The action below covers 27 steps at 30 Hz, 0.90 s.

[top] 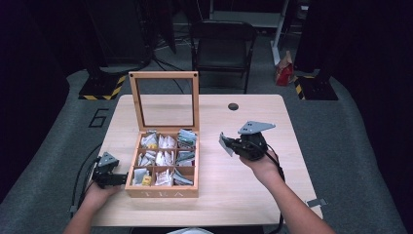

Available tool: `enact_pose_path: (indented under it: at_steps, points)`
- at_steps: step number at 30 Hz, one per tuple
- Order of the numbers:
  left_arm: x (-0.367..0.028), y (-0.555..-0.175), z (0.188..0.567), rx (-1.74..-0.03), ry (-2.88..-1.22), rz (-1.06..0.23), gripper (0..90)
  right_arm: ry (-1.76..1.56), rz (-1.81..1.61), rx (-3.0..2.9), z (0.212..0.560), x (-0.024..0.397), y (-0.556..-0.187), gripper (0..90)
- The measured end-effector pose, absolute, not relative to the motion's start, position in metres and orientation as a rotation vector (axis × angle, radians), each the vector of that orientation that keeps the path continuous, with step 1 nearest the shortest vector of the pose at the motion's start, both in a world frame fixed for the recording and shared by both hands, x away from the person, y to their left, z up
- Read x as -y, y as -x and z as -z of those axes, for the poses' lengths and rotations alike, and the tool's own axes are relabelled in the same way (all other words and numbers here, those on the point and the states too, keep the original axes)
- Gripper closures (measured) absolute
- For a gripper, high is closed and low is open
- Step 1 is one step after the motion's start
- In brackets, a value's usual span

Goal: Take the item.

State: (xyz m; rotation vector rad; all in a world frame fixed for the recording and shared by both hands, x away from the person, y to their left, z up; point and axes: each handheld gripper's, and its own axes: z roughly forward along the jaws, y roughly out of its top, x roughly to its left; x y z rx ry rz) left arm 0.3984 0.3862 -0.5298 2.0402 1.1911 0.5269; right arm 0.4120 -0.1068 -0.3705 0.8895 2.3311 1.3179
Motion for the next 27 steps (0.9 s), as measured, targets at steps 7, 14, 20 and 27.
enact_pose_path:
  at_steps: [7,14,20,27]
  points:
    - [-0.386,-0.398,0.530,-1.191,-2.040,-0.527,15.4,-0.912,-1.307,-2.308,0.371,0.117,-0.415,89.7]
    - [-0.386,-0.398,0.530,-1.191,-2.040,-0.527,15.4,-0.933,-1.290,-2.292,0.373,0.126,-0.415,89.7]
    - [-0.386,-0.398,0.530,-1.191,-2.040,-0.527,15.4,-0.951,-1.283,-2.275,0.375,0.133,-0.417,89.7]
    - [-0.386,-0.398,0.530,-1.191,-2.041,-0.527,15.4,-0.972,-1.261,-2.264,0.379,0.141,-0.418,89.7]
